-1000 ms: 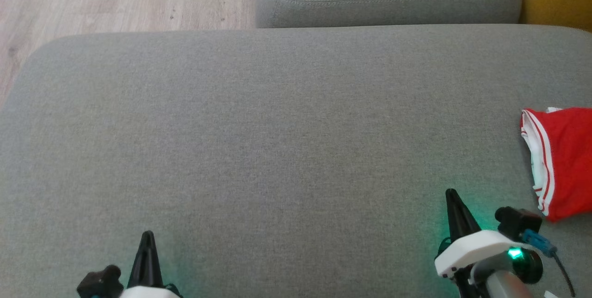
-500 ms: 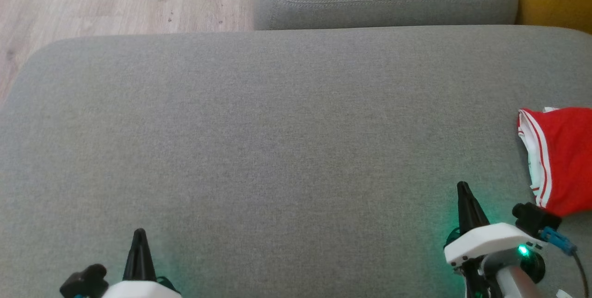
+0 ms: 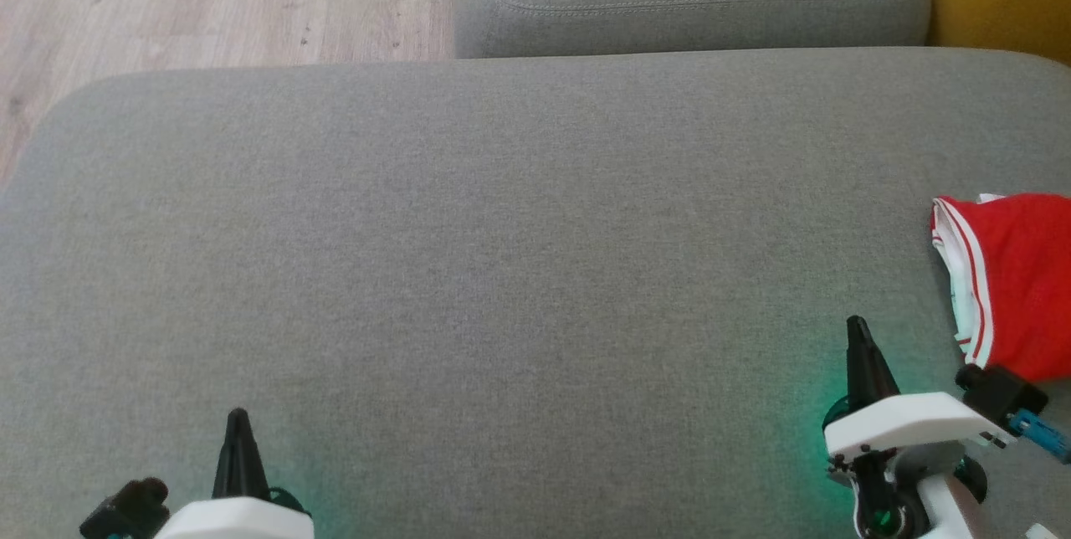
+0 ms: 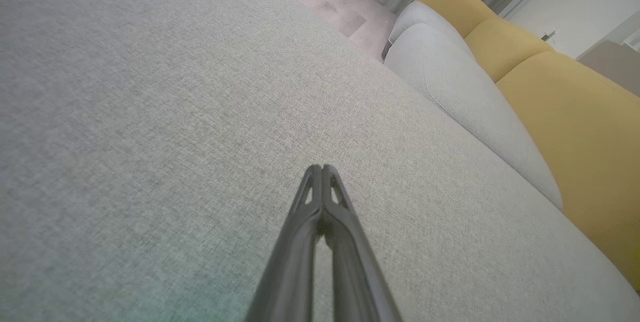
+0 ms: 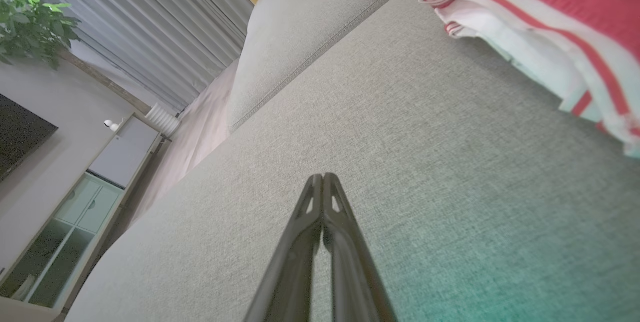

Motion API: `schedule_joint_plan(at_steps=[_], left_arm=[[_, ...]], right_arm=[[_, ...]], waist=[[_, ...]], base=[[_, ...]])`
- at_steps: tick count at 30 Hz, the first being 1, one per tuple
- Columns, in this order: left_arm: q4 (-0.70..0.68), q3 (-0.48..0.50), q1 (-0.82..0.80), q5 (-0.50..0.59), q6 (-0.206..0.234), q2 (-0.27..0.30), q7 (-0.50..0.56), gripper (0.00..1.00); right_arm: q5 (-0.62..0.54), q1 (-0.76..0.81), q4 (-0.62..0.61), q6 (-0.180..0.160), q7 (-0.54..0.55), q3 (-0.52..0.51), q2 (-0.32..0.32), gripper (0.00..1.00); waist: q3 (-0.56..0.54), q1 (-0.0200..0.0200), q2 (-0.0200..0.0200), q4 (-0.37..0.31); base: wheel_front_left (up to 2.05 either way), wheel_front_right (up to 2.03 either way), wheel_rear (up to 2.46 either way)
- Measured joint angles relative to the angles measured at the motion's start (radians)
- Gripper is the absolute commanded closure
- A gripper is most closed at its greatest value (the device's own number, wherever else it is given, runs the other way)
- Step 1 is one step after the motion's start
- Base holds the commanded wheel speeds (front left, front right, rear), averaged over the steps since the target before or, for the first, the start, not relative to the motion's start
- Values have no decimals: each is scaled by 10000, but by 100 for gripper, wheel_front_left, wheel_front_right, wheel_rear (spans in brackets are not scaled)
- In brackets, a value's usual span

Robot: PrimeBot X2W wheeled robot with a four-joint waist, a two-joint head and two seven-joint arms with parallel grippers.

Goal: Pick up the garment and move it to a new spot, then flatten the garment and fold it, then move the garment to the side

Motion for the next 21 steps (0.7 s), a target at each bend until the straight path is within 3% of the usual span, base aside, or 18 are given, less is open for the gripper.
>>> schedule_joint_plan(at_steps=[21], left_arm=[[-324,171,-194,-2236,-144,-2,604,100]], right_arm=[[2215,16,-663,0,569,-364,4,100]], waist=[[-83,0,0,-87]], base=[[0,0,0]])
